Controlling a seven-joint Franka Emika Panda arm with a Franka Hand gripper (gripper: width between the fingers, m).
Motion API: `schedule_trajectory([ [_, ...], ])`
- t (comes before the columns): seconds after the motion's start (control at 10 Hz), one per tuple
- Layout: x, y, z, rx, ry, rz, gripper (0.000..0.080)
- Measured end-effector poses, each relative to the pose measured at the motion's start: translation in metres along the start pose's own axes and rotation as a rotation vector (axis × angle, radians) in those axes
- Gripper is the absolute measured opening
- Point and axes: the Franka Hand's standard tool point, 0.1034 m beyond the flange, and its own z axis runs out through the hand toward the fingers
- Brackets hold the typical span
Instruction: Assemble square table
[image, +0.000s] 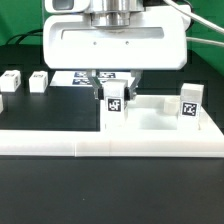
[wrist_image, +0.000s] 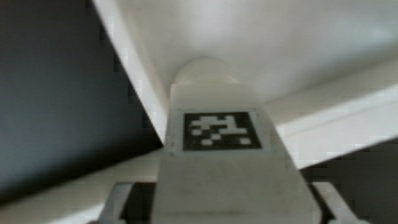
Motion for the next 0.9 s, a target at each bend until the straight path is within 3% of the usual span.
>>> schedule_trajectory([
  [0.3, -0.0006, 0.0009, 0.0004, -0.043, -0.055, 0.458, 0.029],
  [0.9, -0.006, 0.0003, 0.0015, -0.048, -0.091, 0.974, 0.029],
])
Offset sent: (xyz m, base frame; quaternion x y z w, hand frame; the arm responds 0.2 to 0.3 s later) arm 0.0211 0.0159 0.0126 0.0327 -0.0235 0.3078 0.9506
